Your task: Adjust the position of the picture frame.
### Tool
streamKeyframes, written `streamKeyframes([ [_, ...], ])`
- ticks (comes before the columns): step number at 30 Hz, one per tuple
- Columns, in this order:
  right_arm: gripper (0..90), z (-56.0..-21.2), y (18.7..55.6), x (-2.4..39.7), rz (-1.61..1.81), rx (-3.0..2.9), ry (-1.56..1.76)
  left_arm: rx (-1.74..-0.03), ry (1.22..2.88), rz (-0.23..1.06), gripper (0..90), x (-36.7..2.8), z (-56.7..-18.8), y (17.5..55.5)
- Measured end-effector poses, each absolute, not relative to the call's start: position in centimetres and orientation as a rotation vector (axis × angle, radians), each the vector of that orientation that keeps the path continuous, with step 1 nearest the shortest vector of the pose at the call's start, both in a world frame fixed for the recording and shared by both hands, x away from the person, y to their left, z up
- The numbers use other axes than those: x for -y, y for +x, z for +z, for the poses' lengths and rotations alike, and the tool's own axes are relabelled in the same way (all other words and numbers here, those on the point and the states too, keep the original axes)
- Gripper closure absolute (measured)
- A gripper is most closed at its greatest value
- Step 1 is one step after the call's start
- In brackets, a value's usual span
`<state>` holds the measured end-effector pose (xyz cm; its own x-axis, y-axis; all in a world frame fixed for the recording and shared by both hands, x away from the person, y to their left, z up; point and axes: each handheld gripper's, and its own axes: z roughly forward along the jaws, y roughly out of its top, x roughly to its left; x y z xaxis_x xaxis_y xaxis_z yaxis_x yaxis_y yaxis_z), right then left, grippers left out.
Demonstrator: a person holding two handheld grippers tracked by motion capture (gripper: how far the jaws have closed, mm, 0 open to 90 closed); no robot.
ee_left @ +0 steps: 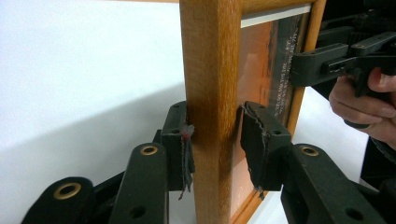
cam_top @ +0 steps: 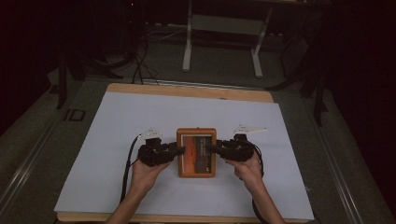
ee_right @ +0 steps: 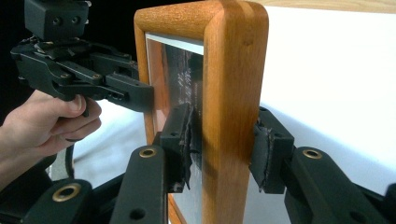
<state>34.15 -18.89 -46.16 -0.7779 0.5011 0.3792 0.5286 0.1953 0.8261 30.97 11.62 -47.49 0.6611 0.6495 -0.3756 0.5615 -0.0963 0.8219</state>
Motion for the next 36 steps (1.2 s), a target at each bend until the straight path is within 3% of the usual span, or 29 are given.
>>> streamKeyframes([
  [36, 60.5, -48.0, 36.5, 18.2, -1.674, 2.350, -1.159, -1.051, 1.764, 0.140, 63.8, -11.4, -48.3, 33.6],
])
